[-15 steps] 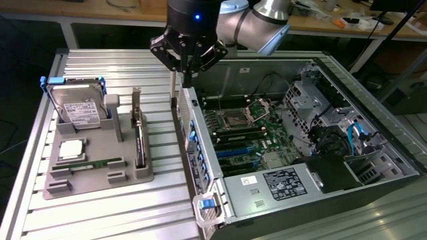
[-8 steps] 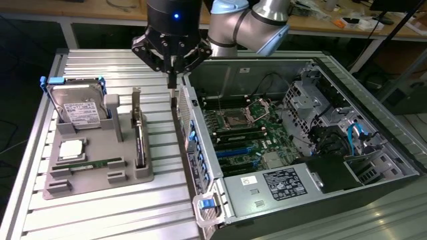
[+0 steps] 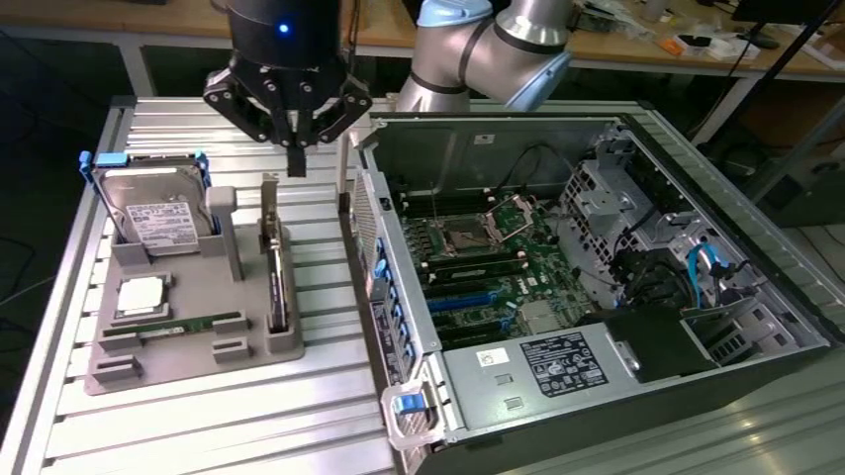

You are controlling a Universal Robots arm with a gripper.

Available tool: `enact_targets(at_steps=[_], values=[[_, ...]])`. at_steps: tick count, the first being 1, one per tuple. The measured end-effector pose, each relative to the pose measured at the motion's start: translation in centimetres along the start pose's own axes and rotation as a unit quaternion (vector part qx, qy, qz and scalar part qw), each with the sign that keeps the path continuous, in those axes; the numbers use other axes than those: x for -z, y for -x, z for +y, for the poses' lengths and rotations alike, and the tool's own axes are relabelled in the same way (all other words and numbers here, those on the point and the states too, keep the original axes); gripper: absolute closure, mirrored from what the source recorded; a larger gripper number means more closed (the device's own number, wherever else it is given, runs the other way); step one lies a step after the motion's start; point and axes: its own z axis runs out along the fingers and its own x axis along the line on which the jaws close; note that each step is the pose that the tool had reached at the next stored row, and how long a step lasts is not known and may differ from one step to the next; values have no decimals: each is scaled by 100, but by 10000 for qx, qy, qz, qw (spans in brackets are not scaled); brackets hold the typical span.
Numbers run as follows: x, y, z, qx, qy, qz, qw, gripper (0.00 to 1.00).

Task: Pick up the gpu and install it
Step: 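Reach for the gpu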

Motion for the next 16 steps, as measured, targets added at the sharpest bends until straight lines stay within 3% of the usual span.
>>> enact_targets(at_steps=[11, 16], values=[[12, -473, -36, -1, 34, 3, 10000, 89], [12, -485, -37, 0, 36, 3, 10000, 89]])
